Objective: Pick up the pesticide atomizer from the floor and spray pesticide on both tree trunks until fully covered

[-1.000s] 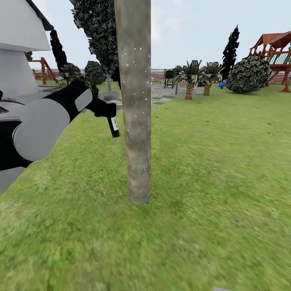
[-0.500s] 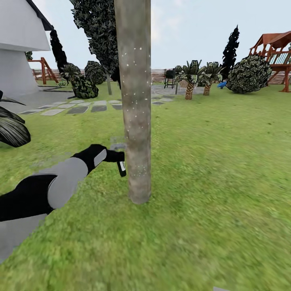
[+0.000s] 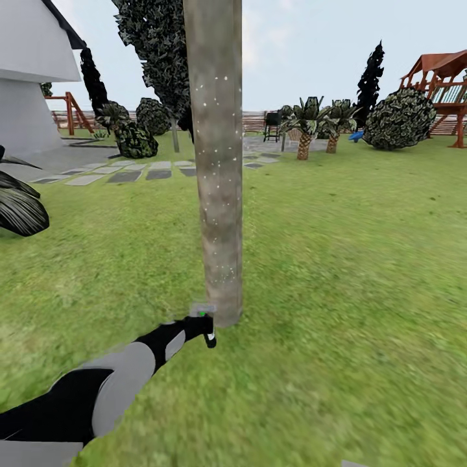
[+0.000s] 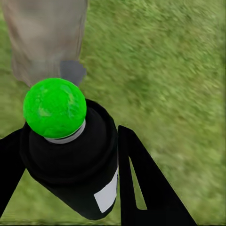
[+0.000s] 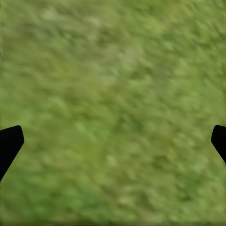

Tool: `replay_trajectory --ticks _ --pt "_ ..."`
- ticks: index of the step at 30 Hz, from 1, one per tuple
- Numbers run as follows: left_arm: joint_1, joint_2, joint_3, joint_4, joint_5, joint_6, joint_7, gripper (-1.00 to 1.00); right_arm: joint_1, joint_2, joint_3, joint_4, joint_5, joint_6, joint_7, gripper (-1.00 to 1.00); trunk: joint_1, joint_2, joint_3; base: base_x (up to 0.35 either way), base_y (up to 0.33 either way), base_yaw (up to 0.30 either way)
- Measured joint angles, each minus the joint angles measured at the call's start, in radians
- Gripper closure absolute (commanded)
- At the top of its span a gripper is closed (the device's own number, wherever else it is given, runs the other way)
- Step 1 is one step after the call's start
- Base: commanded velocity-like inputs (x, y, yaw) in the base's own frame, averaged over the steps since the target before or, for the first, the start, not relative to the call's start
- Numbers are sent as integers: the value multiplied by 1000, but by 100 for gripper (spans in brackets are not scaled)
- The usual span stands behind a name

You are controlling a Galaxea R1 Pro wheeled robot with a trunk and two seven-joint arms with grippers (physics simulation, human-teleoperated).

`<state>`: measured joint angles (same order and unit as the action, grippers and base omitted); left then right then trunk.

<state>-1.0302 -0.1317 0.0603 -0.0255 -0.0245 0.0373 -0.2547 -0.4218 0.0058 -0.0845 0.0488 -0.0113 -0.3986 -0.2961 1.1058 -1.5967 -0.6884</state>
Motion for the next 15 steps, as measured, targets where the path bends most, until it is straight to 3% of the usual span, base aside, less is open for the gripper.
replay_trajectory --ticks 3,7,15 --pt "51 -1 3 -2 1 -46 -1 100 0 1 0 0 0 0 0 -100 0 0 0 0 0 0" --pt "74 -1 5 -3 2 -68 -1 100 0 2 0 0 -1 0 0 -100 0 0 0 0 90 0" --pt "80 1 5 -3 1 -66 -1 100 0 3 0 0 -1 0 1 -100 0 0 0 0 279 0"
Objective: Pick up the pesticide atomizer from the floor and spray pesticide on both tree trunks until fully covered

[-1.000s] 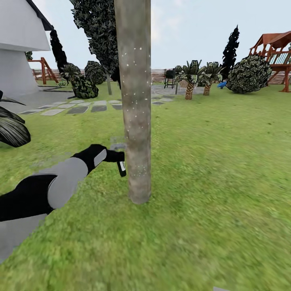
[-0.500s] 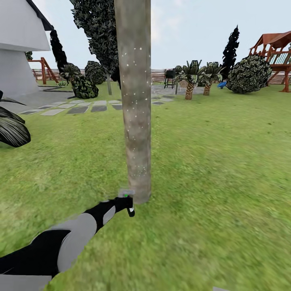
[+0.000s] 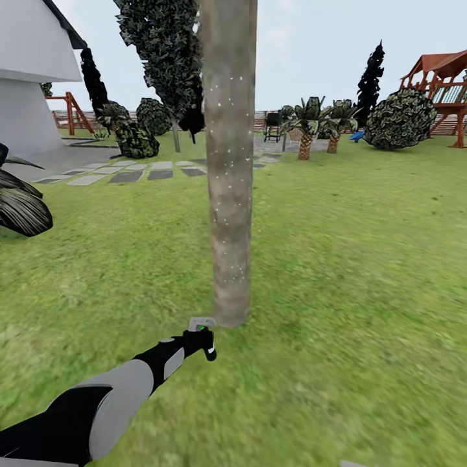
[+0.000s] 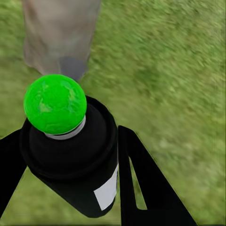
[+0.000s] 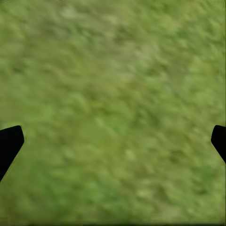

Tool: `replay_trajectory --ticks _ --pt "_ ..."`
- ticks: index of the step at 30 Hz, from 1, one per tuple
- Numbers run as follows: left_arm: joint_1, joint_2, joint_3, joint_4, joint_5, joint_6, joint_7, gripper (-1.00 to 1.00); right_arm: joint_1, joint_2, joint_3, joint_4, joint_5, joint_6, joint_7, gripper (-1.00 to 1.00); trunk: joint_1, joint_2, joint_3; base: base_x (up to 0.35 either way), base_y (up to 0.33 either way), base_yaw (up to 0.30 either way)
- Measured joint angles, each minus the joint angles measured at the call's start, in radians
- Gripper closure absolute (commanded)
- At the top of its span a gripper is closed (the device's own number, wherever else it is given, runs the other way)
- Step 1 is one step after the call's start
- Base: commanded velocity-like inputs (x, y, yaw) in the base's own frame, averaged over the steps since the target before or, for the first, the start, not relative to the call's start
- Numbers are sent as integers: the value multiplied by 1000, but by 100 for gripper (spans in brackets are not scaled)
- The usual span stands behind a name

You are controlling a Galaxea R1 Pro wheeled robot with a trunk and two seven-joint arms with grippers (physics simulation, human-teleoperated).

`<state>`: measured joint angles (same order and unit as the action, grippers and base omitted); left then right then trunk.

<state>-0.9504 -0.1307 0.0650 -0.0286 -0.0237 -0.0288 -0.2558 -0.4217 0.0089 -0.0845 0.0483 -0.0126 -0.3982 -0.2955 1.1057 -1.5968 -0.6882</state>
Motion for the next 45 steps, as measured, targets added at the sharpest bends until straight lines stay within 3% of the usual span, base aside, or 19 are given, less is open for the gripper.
replay_trajectory --ticks 8,30,45 --pt "1 0 0 0 0 1 -1 100 0 1 0 0 0 0 0 -100 0 0 0 88 338 -11" --pt "21 0 -1 0 0 1 -1 100 0 3 0 0 0 0 0 -100 0 0 -5 53 341 -266" --pt "21 0 -1 0 0 1 -1 100 0 3 0 0 0 0 0 -100 0 0 -16 23 342 -109"
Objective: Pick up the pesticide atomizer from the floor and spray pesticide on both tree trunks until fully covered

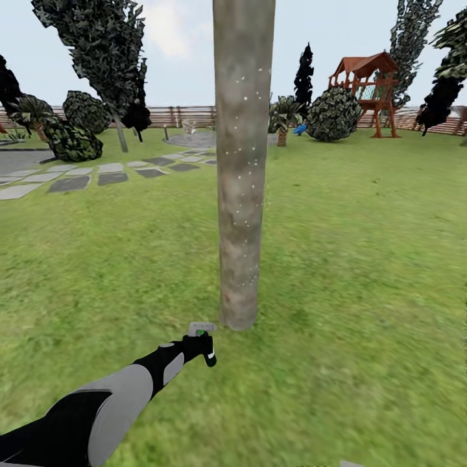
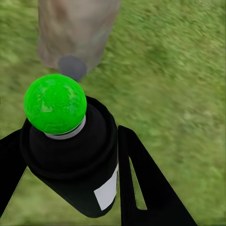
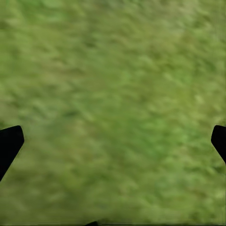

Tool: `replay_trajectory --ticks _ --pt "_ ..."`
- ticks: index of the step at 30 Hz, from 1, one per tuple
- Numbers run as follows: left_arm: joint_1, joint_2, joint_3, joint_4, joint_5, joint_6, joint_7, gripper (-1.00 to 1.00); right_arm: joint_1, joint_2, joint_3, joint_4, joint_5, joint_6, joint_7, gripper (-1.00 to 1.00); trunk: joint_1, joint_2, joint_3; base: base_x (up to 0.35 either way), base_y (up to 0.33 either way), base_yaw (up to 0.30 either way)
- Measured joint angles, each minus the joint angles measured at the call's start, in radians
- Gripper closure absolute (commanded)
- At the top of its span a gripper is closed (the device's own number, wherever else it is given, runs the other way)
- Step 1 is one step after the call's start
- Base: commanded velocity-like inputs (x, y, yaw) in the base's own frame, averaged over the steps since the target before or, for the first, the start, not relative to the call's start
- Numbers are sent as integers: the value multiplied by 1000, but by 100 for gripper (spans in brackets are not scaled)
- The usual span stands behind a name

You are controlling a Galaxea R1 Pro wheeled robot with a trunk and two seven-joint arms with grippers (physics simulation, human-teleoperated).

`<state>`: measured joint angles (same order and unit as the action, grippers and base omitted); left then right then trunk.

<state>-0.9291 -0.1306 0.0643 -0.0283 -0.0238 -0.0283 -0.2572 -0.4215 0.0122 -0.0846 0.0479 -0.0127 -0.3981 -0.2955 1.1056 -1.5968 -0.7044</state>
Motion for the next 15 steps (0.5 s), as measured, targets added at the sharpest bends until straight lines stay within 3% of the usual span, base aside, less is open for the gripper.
replay_trajectory --ticks 15 --pt "0 0 0 0 0 0 0 100 0 0 0 0 0 1 0 -100 0 0 -18 126 342 -231"
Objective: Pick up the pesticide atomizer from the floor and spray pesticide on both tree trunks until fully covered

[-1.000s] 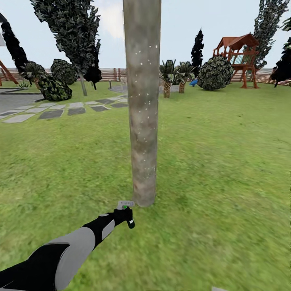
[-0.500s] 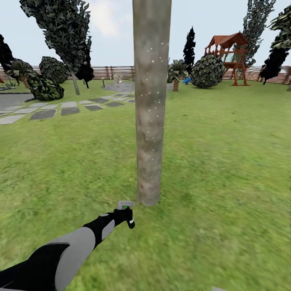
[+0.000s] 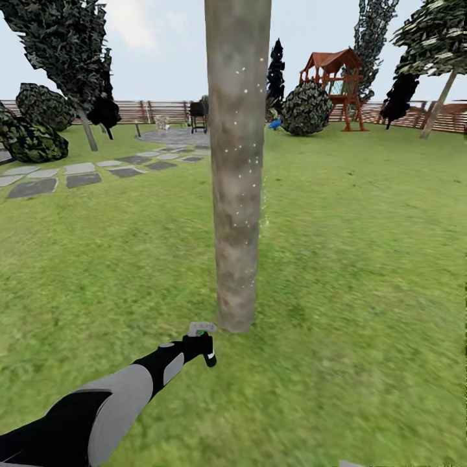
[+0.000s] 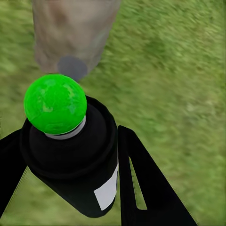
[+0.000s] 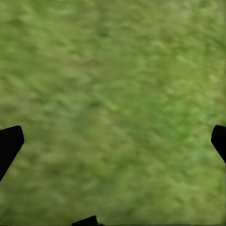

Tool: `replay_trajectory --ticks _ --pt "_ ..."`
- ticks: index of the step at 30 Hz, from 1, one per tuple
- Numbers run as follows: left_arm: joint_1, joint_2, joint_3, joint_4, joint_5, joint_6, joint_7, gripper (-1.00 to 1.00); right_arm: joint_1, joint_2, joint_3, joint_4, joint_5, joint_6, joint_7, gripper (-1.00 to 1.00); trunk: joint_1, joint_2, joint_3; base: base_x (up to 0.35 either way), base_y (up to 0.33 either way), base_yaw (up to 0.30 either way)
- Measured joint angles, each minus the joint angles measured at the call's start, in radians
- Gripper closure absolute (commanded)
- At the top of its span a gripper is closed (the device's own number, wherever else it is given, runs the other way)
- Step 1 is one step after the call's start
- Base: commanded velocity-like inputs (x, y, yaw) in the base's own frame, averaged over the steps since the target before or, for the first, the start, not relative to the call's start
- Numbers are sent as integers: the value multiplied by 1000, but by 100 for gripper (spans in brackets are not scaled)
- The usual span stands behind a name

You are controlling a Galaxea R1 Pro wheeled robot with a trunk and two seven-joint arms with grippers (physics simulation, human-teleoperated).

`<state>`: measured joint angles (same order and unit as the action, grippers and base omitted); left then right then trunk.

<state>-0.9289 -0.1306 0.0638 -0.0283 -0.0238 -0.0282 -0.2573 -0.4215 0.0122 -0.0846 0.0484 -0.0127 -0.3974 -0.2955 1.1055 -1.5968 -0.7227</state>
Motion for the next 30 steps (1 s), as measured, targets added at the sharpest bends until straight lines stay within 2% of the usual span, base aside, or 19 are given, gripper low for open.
replay_trajectory --ticks 12,21,30 --pt "0 0 0 0 0 0 0 100 0 0 0 0 0 0 0 -100 0 0 -15 144 332 -231" --pt "0 0 0 0 0 -3 0 100 0 0 0 0 0 -1 -1 -100 0 0 -26 32 62 -223" --pt "2 0 1 0 0 1 0 100 0 0 0 0 0 -1 0 -100 0 0 -30 0 279 -37"
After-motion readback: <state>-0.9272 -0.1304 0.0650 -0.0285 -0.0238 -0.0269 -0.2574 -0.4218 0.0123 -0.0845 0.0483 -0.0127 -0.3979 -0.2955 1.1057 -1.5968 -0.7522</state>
